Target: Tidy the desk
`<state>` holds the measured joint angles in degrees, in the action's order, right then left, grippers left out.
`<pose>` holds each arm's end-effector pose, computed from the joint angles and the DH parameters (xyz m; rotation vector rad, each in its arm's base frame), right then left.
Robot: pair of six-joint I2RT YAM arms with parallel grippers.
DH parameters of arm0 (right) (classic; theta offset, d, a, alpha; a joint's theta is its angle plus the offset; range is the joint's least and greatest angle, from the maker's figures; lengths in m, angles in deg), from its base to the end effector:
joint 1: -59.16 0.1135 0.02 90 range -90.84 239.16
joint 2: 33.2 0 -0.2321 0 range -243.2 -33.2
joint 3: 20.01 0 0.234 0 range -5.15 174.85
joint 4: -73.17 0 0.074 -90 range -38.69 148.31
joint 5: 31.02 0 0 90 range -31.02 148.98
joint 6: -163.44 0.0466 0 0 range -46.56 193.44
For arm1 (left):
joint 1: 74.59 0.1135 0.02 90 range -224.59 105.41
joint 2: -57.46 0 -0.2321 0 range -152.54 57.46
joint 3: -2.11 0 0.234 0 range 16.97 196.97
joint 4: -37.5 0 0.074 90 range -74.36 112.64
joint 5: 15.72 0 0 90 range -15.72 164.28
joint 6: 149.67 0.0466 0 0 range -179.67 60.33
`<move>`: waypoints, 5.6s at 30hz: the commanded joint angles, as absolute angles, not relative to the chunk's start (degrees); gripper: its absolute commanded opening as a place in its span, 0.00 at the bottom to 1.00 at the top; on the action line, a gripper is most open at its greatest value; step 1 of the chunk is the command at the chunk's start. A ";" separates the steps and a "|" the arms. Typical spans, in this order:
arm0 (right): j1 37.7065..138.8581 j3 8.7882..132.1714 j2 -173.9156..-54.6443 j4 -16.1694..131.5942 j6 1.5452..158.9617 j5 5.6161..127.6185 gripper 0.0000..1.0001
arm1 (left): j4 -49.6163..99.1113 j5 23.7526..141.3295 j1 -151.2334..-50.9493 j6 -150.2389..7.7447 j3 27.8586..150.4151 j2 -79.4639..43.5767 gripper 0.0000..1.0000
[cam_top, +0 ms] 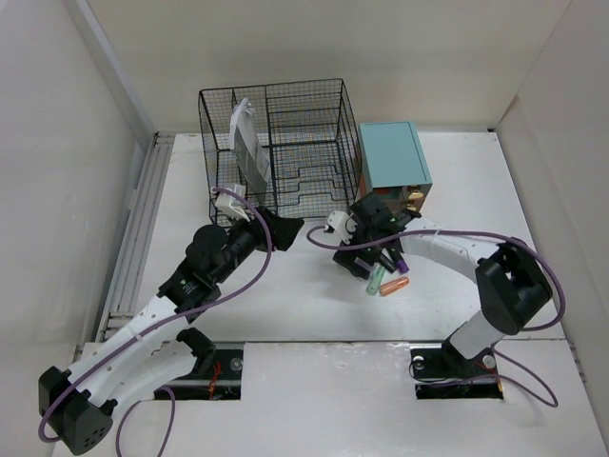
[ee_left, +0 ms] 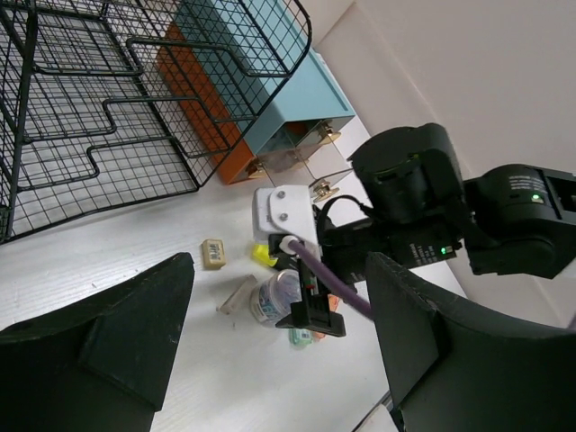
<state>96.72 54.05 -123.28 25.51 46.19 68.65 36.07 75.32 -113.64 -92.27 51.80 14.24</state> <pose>0.2318 0.1881 0.1735 -1.4840 2.2389 0.2827 0.1575 -0.1289 0.3094 0.1038 1.5658 -1.0146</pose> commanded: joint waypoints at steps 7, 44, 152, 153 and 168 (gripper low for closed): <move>96.95 52.94 -123.82 25.52 46.19 62.06 0.89 | 37.85 75.42 -113.97 -91.48 51.51 14.84 0.74; 82.01 65.43 -109.66 33.08 46.80 65.49 0.00 | 37.32 75.42 -113.97 -90.96 52.12 14.84 0.74; 80.34 55.24 -102.40 39.91 41.52 61.98 1.00 | 41.28 78.40 -113.97 -93.59 46.68 17.47 0.74; 79.55 53.14 -99.67 41.85 45.10 61.01 1.00 | 42.06 78.41 -113.97 -93.59 46.67 16.86 0.74; 51.17 49.25 -110.69 46.79 84.42 94.62 0.72 | 43.47 79.73 -113.97 -94.12 46.67 16.51 0.74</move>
